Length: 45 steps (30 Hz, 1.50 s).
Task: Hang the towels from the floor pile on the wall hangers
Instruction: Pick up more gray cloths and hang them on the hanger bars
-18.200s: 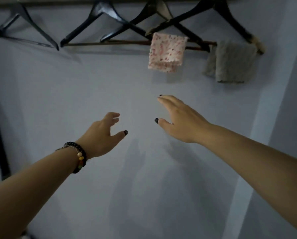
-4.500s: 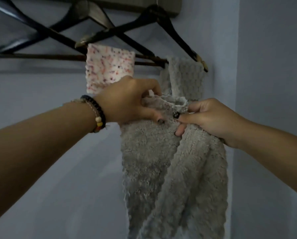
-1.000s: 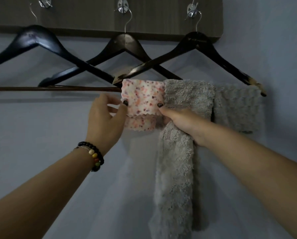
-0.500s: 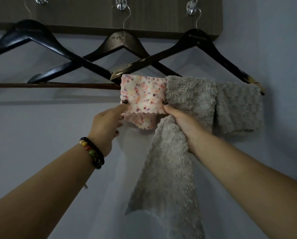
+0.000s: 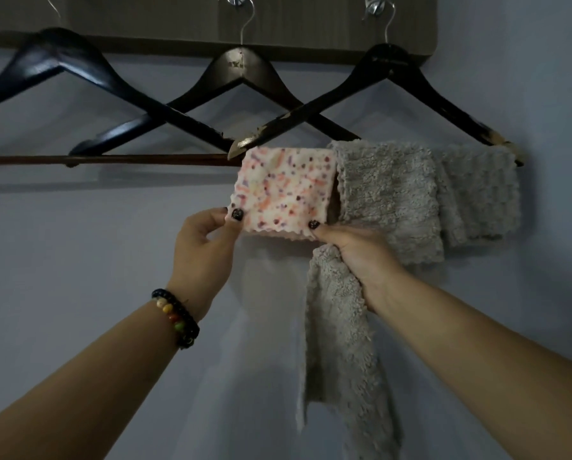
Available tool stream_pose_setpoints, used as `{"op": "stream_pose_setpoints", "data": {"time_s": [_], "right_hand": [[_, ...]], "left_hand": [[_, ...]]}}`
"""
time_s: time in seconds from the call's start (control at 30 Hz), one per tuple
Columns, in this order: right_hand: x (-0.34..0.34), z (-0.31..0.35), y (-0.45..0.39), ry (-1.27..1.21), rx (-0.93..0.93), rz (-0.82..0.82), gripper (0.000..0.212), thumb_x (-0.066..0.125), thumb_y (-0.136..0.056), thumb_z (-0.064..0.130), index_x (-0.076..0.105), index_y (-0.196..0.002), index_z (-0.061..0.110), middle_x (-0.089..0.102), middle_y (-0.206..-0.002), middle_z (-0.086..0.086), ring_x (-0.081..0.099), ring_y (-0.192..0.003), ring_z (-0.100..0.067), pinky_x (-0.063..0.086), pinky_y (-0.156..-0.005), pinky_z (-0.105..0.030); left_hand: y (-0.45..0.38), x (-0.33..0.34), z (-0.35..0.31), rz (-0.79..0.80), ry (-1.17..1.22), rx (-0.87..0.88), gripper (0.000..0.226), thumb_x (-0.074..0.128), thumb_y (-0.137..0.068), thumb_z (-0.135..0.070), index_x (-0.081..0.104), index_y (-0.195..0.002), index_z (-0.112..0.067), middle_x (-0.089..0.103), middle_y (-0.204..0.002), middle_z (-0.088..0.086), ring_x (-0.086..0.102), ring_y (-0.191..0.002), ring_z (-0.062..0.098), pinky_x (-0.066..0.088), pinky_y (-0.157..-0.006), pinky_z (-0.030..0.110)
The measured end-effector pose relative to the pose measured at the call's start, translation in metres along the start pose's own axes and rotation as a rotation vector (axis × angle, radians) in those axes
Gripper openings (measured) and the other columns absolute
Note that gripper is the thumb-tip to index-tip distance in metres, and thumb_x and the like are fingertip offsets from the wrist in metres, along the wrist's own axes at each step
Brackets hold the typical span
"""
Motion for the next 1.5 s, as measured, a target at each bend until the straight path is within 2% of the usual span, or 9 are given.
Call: {"op": "stream_pose_setpoints", "data": {"time_s": [0.37, 0.53, 0.7, 0.9, 1.0, 1.17, 1.27, 1.37, 1.5], "right_hand": [[-0.028, -0.003, 0.005, 0.043, 0.009, -0.217, 0.014, 0.077, -0.076, 0.019, 0.076, -0.081, 0.007, 0.074, -0.086, -0.017, 0.069, -0.073, -0.029, 0.053, -0.068, -0.04], [-0.036, 0.0, 0.009, 0.107, 0.019, -0.229, 0.016, 0.078, -0.074, 0.019, 0.075, -0.082, 0.005, 0.074, -0.087, -0.016, 0.07, -0.086, -0.035, 0.056, -0.078, -0.048], [-0.042, 0.002, 0.014, 0.193, -0.043, -0.203, 0.015, 0.073, -0.082, 0.015, 0.072, -0.088, 0.0, 0.066, -0.073, -0.008, 0.057, -0.055, -0.012, 0.038, -0.04, -0.009], [-0.043, 0.01, 0.027, 0.506, -0.171, -0.168, 0.033, 0.061, -0.092, 0.031, 0.063, -0.081, -0.001, 0.053, -0.062, -0.003, 0.048, -0.054, -0.018, 0.036, -0.047, -0.02], [-0.041, 0.029, 0.042, 0.679, -0.35, -0.133, 0.024, 0.059, -0.091, 0.039, 0.062, -0.09, 0.015, 0.061, -0.071, 0.002, 0.057, -0.061, -0.016, 0.042, -0.057, -0.027], [-0.028, 0.043, 0.077, 0.78, -0.41, 0.016, 0.022, 0.064, -0.088, 0.039, 0.059, -0.09, 0.017, 0.047, -0.054, 0.008, 0.043, -0.034, -0.001, 0.027, -0.036, -0.011], [-0.024, 0.046, 0.096, 0.796, -0.42, -0.02, 0.026, 0.069, -0.082, 0.043, 0.061, -0.087, 0.019, 0.056, -0.068, 0.013, 0.05, -0.051, 0.003, 0.032, -0.048, -0.014], [-0.023, 0.036, 0.119, 0.746, -0.376, 0.003, 0.041, 0.075, -0.072, 0.052, 0.064, -0.089, 0.016, 0.059, -0.081, 0.013, 0.051, -0.069, 0.002, 0.038, -0.058, -0.02], [-0.026, 0.015, 0.156, 0.7, -0.263, 0.069, 0.054, 0.081, -0.063, 0.05, 0.065, -0.095, 0.01, 0.052, -0.056, 0.016, 0.042, -0.047, -0.001, 0.034, -0.042, -0.014]], "left_hand": [[0.008, 0.027, 0.003, 0.067, -0.237, 0.088, 0.022, 0.062, -0.092, -0.03, 0.067, -0.074, -0.018, 0.061, -0.117, -0.002, 0.055, -0.103, 0.005, 0.038, -0.066, -0.003], [0.015, 0.033, 0.009, 0.09, -0.245, 0.104, 0.023, 0.061, -0.093, -0.028, 0.066, -0.074, -0.015, 0.062, -0.112, -0.004, 0.058, -0.1, 0.006, 0.044, -0.07, 0.01], [0.017, 0.032, 0.009, 0.069, -0.273, 0.092, 0.023, 0.062, -0.092, -0.026, 0.065, -0.076, -0.01, 0.063, -0.107, -0.007, 0.06, -0.101, 0.011, 0.044, -0.075, 0.016], [0.029, 0.024, 0.006, 0.125, -0.222, -0.092, 0.021, 0.059, -0.093, -0.031, 0.064, -0.095, -0.011, 0.068, -0.099, 0.002, 0.063, -0.094, 0.023, 0.053, -0.088, 0.044], [0.052, 0.021, 0.001, 0.157, -0.099, -0.206, 0.018, 0.061, -0.092, -0.031, 0.06, -0.103, -0.016, 0.064, -0.106, -0.002, 0.062, -0.101, 0.016, 0.052, -0.092, 0.04], [0.12, 0.026, -0.009, 0.372, 0.07, -0.297, 0.034, 0.068, -0.082, -0.033, 0.059, -0.113, -0.023, 0.069, -0.11, -0.004, 0.065, -0.102, 0.009, 0.051, -0.088, 0.028], [0.159, 0.027, -0.004, 0.429, 0.036, -0.271, 0.047, 0.076, -0.076, -0.029, 0.057, -0.118, -0.023, 0.069, -0.106, -0.003, 0.064, -0.103, 0.011, 0.052, -0.091, 0.03], [0.2, 0.02, 0.007, 0.474, 0.003, -0.262, 0.027, 0.073, -0.084, -0.017, 0.064, -0.109, -0.017, 0.072, -0.101, 0.0, 0.067, -0.098, 0.015, 0.055, -0.088, 0.038], [0.251, -0.002, 0.025, 0.468, -0.013, -0.329, 0.005, 0.068, -0.089, -0.016, 0.068, -0.086, -0.011, 0.073, -0.086, 0.0, 0.069, -0.079, 0.016, 0.057, -0.076, 0.038]]}}
Point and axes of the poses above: each hand's wrist, its own y-axis away from the middle knuckle, its own x-axis out of the palm, z = x × y, the point moved 4 cm from there along -y, towards the middle knuckle
